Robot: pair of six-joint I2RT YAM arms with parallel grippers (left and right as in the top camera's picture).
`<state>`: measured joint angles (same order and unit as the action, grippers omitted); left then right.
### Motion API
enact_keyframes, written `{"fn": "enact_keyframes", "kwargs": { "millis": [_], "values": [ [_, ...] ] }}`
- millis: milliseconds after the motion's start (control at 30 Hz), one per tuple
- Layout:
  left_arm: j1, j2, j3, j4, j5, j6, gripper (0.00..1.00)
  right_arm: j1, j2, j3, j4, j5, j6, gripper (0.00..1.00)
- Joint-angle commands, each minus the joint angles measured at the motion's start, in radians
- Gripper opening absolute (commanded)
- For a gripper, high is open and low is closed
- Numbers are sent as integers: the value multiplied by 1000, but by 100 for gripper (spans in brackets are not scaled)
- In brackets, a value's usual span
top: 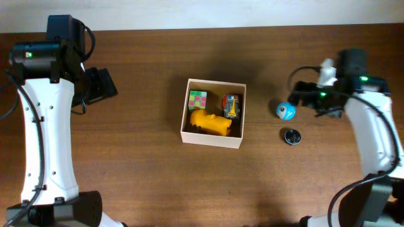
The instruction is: Pack container
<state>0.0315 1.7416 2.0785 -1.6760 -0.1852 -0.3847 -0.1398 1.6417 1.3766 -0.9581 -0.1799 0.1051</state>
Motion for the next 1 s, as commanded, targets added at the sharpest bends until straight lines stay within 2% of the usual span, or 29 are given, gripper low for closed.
{"fn": "enact_keyframes", "kwargs": {
  "millis": [0,267,367,533,667,767,867,967],
  "values": [
    [2,-7,17,-1,6,12,99,73,31,13,23,163,-15,99],
    [2,-7,17,-1,6,12,99,93,187,13,61,190,-15,99],
    [2,-7,17,-1,6,12,99,94,242,13,79,156,-15,94],
    [2,-7,17,-1,6,12,99,95,298,13,116,147,-15,92],
    [2,-7,17,-1,6,12,99,94,319,13,132,146,2,77],
    [2,-7,17,-1,6,12,99,95,322,13,125,134,8,72],
    [2,-7,17,-1,6,12,99,95,329,13,99,131,8,62],
    [2,-7,17,-1,6,12,99,95,334,13,97,130,8,60]
  ]
}}
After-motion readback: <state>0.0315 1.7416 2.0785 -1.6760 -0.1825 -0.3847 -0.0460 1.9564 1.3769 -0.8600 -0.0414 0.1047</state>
